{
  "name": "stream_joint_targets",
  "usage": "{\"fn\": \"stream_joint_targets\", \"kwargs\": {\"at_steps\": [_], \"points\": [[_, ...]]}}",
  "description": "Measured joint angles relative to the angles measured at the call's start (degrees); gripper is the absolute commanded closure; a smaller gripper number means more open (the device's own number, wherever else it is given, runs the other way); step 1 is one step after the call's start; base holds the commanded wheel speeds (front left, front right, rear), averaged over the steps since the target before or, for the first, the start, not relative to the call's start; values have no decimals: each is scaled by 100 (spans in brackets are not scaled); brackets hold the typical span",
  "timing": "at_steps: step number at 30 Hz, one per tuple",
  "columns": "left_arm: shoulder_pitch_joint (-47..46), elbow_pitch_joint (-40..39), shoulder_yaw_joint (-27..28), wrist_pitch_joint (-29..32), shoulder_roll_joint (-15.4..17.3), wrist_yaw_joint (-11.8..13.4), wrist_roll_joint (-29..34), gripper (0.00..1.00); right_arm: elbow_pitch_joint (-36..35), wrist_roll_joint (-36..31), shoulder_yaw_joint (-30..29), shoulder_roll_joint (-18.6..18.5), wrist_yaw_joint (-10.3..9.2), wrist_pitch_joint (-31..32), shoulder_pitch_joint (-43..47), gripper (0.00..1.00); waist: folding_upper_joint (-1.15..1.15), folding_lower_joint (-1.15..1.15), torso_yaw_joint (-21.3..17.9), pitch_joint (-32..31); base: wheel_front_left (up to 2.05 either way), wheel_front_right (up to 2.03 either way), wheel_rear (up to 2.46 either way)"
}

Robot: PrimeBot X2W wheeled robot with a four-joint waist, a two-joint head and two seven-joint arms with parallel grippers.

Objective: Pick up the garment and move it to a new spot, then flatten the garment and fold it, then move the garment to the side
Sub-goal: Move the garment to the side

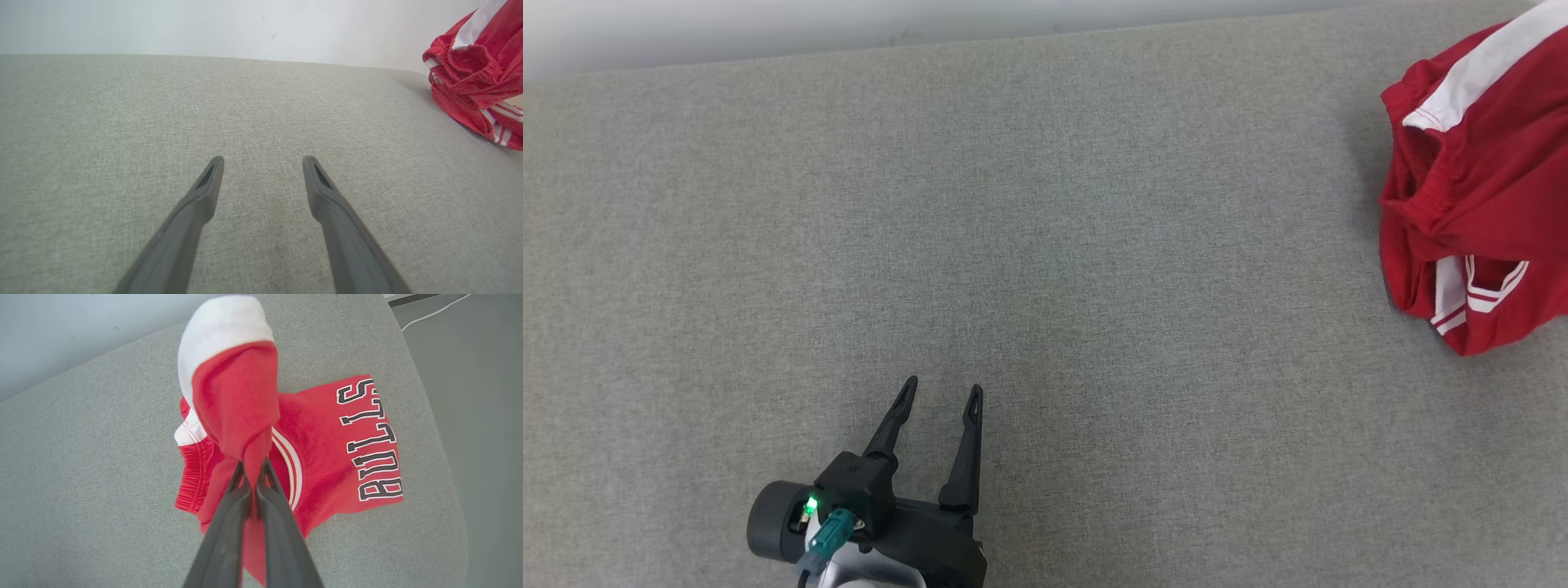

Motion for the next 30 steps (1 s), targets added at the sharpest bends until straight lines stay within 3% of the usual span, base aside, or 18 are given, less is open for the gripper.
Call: {"fn": "stream_joint_targets", "kwargs": {"at_steps": [20, 30], "points": [[10, -110, -77, 53, 15, 0, 4, 0, -91, -545, 324, -533, 3, -119, 41, 100, 0, 0, -15, 190, 0, 0, 0], [-23, -170, -96, 119, 18, -1, 51, 0, 12, -1346, 898, -652, 160, -477, 167, 98, 0, 1, 80, 438, 0, 0, 0]]}}
